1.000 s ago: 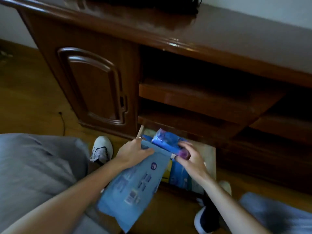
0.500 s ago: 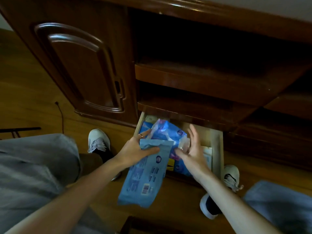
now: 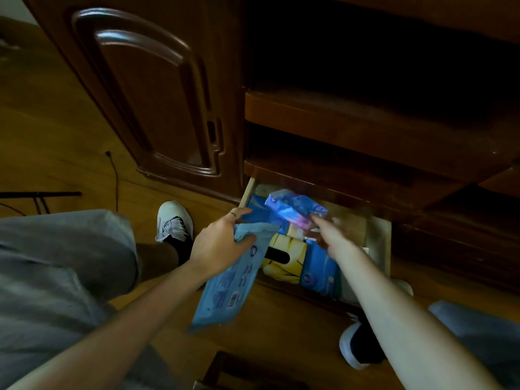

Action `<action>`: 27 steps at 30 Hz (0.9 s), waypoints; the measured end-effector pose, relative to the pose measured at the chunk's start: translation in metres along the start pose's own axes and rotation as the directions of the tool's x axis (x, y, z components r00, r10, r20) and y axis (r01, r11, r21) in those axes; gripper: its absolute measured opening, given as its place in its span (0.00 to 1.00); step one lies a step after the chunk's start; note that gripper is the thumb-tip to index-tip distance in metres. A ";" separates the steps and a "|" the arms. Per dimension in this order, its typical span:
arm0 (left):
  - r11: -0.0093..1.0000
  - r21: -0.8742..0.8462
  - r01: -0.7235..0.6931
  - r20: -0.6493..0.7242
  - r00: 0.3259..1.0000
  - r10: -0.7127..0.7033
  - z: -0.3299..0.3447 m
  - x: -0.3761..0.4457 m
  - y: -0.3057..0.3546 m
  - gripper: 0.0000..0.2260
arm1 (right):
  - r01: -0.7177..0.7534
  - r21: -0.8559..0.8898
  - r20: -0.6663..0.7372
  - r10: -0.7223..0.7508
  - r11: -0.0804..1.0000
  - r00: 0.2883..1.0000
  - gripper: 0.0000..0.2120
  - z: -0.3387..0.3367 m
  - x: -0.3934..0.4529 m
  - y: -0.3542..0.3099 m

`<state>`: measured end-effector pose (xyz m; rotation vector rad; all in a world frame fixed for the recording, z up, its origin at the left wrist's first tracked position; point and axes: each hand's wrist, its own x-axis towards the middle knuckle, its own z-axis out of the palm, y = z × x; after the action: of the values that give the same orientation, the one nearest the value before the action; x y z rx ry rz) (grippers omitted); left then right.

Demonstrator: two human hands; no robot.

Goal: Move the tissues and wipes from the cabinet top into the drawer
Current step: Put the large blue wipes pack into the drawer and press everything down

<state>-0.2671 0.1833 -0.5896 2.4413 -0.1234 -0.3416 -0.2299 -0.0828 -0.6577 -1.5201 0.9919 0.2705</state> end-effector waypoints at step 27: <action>0.996 0.055 -0.073 -0.038 0.996 0.076 0.006 0.009 0.015 0.21 | 0.289 -0.801 0.096 -0.364 0.524 0.927 0.30 0.081 0.100 0.009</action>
<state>-0.2602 0.1665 -0.5866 2.4874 -0.2081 -0.2594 -0.1458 -0.0516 -0.7504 -2.5550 0.6131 0.4229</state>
